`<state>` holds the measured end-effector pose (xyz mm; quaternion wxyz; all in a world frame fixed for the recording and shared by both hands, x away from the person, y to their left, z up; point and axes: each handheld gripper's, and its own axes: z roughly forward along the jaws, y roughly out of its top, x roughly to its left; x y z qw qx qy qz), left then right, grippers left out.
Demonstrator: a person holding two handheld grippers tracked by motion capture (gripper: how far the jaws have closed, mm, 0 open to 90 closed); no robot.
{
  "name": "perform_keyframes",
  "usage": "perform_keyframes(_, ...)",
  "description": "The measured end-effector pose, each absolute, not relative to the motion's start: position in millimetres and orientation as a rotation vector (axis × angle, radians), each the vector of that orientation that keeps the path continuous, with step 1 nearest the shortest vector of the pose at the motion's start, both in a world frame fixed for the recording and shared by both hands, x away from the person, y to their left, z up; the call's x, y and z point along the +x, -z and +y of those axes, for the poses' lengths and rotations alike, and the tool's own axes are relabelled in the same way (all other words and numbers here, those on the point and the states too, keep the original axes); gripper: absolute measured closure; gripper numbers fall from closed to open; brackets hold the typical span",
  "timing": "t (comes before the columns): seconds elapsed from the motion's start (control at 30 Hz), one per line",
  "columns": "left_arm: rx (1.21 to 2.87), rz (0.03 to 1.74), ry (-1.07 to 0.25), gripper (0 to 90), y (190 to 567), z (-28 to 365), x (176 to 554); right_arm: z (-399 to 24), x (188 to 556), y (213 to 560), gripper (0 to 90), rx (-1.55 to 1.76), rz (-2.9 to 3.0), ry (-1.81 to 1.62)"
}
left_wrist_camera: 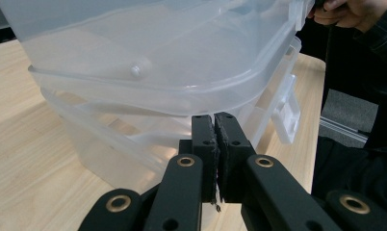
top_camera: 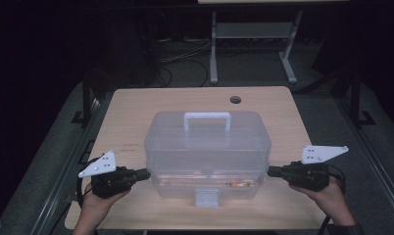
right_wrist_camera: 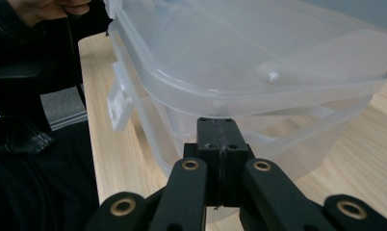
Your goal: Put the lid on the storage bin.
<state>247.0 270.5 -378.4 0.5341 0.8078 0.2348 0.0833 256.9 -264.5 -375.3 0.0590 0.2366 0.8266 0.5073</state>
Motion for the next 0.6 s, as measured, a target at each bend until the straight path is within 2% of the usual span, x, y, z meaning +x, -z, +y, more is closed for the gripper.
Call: perform_keyframes(0.6, 1.995, 0.587, -0.202, 87.2, 394.1, 269.0, 236.3, -261.6, 246.3, 393.0, 89.8, 0.732, 2.553, -1.466)
